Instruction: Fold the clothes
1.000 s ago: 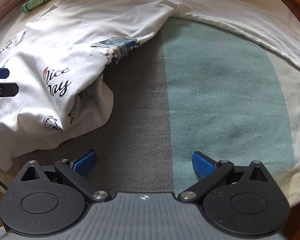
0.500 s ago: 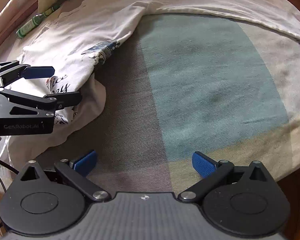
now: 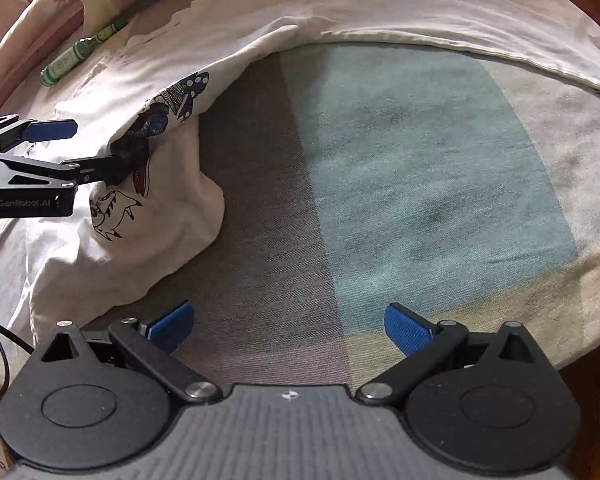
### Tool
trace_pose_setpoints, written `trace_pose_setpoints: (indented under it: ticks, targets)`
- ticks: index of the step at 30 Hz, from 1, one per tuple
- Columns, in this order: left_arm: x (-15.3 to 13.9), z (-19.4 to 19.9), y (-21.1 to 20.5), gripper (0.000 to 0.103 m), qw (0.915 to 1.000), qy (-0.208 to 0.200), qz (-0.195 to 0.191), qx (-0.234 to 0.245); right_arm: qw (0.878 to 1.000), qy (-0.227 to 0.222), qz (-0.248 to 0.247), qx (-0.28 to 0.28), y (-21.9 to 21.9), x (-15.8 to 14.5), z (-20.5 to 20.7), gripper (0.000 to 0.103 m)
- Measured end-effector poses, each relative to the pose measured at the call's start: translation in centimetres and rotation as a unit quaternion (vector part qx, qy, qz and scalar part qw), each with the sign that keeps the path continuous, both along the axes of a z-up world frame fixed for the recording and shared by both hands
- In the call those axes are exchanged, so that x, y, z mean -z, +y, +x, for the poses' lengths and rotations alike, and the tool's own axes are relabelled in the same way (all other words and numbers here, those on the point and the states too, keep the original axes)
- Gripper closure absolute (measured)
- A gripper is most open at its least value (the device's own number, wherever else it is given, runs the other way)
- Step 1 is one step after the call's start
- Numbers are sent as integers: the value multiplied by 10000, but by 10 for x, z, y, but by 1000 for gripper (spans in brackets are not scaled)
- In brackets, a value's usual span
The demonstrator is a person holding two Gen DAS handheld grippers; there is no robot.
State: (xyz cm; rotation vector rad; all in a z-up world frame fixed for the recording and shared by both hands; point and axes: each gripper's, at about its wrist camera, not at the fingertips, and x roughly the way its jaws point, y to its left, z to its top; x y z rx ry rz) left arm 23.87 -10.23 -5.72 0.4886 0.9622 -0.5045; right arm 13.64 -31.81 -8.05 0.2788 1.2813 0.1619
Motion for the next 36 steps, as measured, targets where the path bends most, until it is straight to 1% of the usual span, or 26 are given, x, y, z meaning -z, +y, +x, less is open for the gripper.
trace_pose_setpoints:
  ticks: [4, 6, 10, 15, 16, 19, 20, 23, 25, 26, 27, 29, 36]
  targets:
    - [-1, 16, 11, 15, 9997, -252, 22, -43, 9993, -137, 233, -271, 7, -2, 8, 0]
    - [2, 26, 16, 15, 9995, -285, 53, -141, 9983, -194, 343, -433, 11, -3, 16, 0]
    - [15, 44, 26, 15, 9991, -100, -83, -407, 9928, -460, 603, -923, 23, -4, 39, 0]
    - [21, 51, 30, 14, 9994, -129, -70, -325, 9791, -750, 1056, -1569, 38, 3, 87, 0]
    - [21, 53, 32, 14, 9993, -130, -65, -338, 9766, -749, 1152, -1657, 41, 6, 97, 0]
    - [21, 64, 41, 14, 9984, 60, -218, -521, 9716, -660, 1350, -1829, 52, 20, 125, 0]
    - [20, 66, 43, 14, 9980, 63, -249, -578, 9711, -661, 1379, -1835, 55, 22, 127, 0]
    - [23, 71, 49, 16, 9970, 88, -133, -762, 9695, -671, 1468, -1845, 63, 26, 131, 0]
    - [24, 71, 55, 16, 9961, 141, -209, -851, 9684, -678, 1527, -1851, 68, 28, 134, 0]
    - [23, 70, 58, 16, 9958, 157, -269, -865, 9679, -617, 1633, -1811, 69, 27, 131, 0]
    - [22, 68, 60, 16, 9955, 171, -331, -871, 9671, -550, 1745, -1766, 70, 25, 128, 0]
    - [21, 66, 62, 16, 9955, 183, -326, -868, 9646, -480, 1899, -1765, 73, 18, 116, 0]
    - [13, 58, 61, 16, 9974, 148, -262, -656, 9571, -513, 2010, -2024, 75, -13, 81, 0]
